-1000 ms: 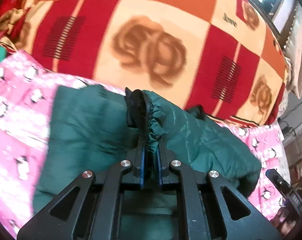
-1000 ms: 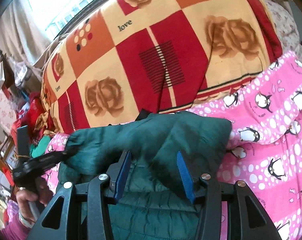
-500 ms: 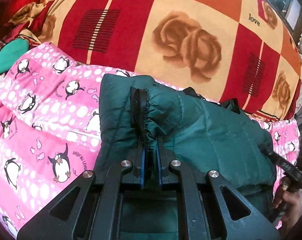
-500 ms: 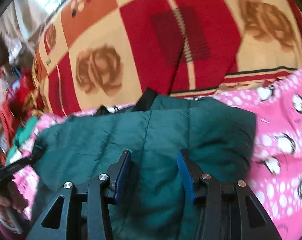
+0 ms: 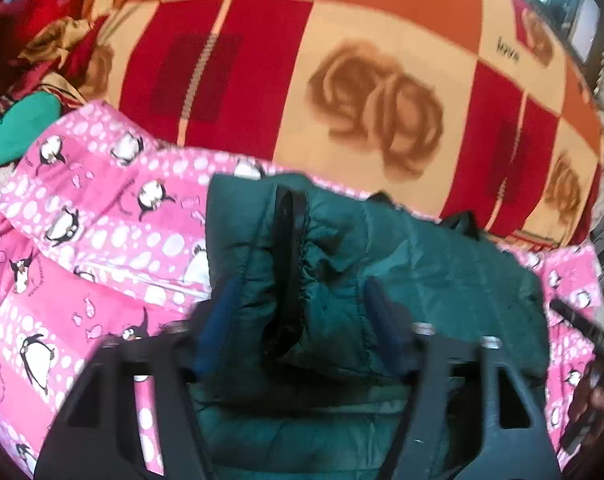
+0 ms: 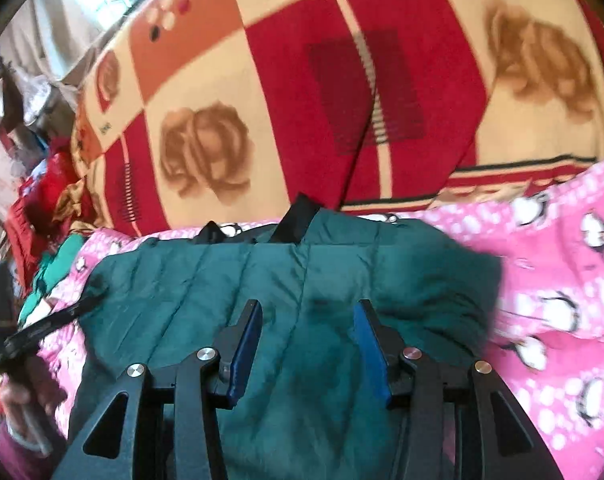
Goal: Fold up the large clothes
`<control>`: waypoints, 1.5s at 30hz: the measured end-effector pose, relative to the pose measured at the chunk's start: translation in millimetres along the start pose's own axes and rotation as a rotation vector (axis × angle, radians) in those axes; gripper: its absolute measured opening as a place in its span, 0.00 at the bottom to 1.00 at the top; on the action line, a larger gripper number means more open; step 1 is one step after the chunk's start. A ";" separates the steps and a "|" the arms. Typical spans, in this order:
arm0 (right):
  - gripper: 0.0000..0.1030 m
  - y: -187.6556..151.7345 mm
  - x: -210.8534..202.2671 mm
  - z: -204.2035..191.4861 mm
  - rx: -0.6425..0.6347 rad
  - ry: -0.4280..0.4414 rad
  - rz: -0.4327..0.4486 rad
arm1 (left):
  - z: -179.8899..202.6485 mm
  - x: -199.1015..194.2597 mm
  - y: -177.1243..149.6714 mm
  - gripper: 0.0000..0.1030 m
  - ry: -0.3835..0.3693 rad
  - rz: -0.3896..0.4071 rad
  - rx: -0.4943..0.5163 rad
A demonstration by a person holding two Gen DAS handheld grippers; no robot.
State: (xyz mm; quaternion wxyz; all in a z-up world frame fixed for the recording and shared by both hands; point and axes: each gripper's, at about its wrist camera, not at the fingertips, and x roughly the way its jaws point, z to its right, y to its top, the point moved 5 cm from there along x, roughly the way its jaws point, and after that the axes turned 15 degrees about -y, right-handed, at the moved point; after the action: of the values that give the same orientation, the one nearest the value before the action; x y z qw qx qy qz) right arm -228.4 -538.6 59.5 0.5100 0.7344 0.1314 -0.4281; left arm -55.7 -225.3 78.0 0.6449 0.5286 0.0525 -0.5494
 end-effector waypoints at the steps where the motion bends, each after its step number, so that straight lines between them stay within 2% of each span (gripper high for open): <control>1: 0.44 -6.5 -11.2 0.8 -0.018 0.002 0.006 | 2.6 -6.8 1.0 0.67 -0.009 0.017 0.008; 6: 0.44 -46.6 -25.5 -5.5 -0.098 -0.014 -0.017 | 21.0 -18.9 1.6 0.67 0.000 0.050 0.064; 10: 0.44 -63.3 2.5 -9.6 -0.135 -0.108 -0.042 | 26.3 4.6 -8.6 0.67 0.074 -0.011 0.104; 13: 0.45 -63.0 19.4 -6.8 -0.106 -0.113 -0.044 | 16.5 33.8 -22.4 0.67 0.156 -0.107 0.111; 14: 0.45 -62.4 24.2 -7.8 -0.107 -0.117 -0.047 | 13.8 38.0 -25.7 0.67 0.159 -0.114 0.106; 18: 0.44 -56.6 21.1 -8.4 -0.125 -0.120 -0.056 | 12.3 38.8 -28.1 0.67 0.162 -0.094 0.114; 23: 0.45 -33.7 -6.0 -4.6 -0.035 -0.070 0.030 | 11.7 42.9 -26.2 0.68 0.160 -0.086 0.112; 25: 0.47 -25.7 -5.4 -11.6 -0.010 -0.040 0.031 | 11.7 44.6 -25.7 0.69 0.161 -0.081 0.110; 27: 0.49 -21.5 0.0 -24.0 -0.016 -0.016 0.026 | 12.6 46.6 -24.6 0.69 0.164 -0.079 0.112; 32: 0.52 -24.1 32.6 -59.8 -0.085 -0.029 -0.010 | 10.9 50.0 -24.9 0.74 0.162 -0.079 0.112; 36: 0.54 -35.8 56.1 -70.3 -0.141 -0.096 -0.017 | 10.5 53.1 -25.7 0.76 0.162 -0.077 0.114; 40: 0.54 -30.5 43.6 -63.0 -0.128 -0.078 -0.029 | 11.2 54.8 -27.0 0.76 0.166 -0.075 0.121; 45: 0.54 -23.4 13.2 -33.7 -0.083 -0.100 0.032 | 11.1 57.8 -26.8 0.78 0.169 -0.074 0.119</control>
State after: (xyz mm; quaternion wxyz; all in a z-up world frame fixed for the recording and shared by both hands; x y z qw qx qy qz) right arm -218.6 -502.4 38.3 0.5528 0.6923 0.1117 -0.4502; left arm -59.3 -266.9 28.6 0.5849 0.6081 0.0935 -0.5285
